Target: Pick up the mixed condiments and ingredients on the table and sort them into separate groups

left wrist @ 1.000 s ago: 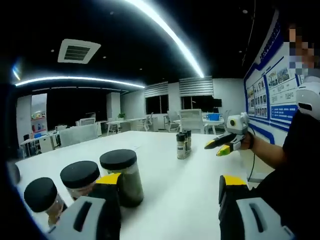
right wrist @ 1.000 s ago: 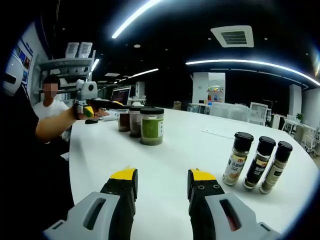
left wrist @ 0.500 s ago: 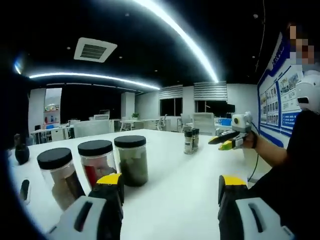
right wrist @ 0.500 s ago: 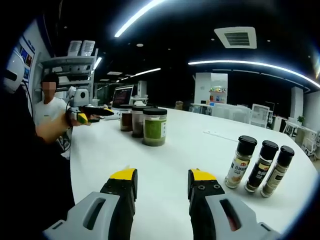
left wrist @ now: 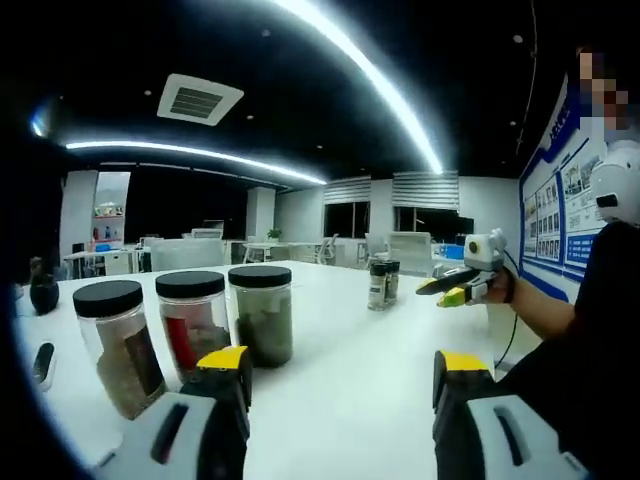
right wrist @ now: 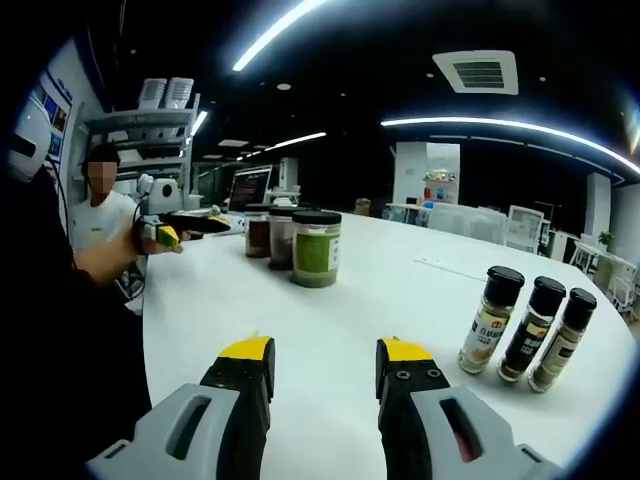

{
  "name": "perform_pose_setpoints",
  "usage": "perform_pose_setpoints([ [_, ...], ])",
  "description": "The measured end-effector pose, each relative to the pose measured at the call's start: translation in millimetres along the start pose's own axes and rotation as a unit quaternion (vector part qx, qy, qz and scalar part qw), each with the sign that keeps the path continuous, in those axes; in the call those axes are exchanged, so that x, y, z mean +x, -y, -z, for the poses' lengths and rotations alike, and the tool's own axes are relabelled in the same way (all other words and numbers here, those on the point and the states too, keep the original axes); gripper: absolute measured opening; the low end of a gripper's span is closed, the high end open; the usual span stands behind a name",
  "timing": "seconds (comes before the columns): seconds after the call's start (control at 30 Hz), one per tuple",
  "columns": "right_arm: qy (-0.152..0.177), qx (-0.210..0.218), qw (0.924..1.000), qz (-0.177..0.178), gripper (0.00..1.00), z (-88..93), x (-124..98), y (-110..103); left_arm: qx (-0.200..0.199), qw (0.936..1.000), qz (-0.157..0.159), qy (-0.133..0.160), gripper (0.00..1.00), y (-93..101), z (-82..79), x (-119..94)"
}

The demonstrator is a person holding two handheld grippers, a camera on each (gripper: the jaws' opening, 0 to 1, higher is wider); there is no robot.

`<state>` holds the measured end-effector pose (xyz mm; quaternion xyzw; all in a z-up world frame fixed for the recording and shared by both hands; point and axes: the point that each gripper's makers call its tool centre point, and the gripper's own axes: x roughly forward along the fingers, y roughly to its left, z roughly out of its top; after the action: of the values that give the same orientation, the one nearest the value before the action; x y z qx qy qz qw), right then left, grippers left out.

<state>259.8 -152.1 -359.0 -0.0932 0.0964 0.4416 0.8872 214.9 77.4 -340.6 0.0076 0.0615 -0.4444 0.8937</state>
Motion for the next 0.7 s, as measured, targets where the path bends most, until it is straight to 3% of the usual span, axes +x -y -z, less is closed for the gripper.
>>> perform_pose_setpoints([
  [0.2,0.004,0.003,1.0000,0.002,0.41,-0.6,-1.8,2.0,-0.007,0.9999,0.003,0.012,0.73,2.0,-2.5,-5.0],
  [0.53,0.001,0.004,1.0000,0.002,0.42,1.9,-2.2,0.8,-0.003,1.0000,0.002,-0.006,0.73,4.6,9.6,-4.4],
  [0.7,0.001,0.004,1.0000,-0.002,0.42,-0.2,-1.6,-0.8,-0.008,1.0000,0.004,0.000,0.72,3.5,9.7,-5.2],
])
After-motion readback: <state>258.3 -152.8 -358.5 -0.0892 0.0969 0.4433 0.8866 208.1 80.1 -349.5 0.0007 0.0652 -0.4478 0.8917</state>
